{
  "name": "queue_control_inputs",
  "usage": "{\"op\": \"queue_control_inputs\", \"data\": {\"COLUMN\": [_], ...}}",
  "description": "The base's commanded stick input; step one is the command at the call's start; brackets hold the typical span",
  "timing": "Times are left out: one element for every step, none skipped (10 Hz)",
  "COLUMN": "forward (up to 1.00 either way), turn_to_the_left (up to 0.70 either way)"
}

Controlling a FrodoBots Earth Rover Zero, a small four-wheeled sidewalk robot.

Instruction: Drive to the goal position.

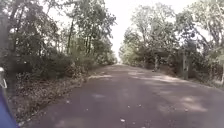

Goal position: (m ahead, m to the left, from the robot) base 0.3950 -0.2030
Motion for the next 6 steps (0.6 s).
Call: {"op": "queue_control_inputs", "data": {"forward": [0.05, 0.05, 0.05, 0.05, 0.05, 0.05], "turn_to_the_left": [-0.03, -0.03, -0.03, -0.03, -0.03, -0.03]}}
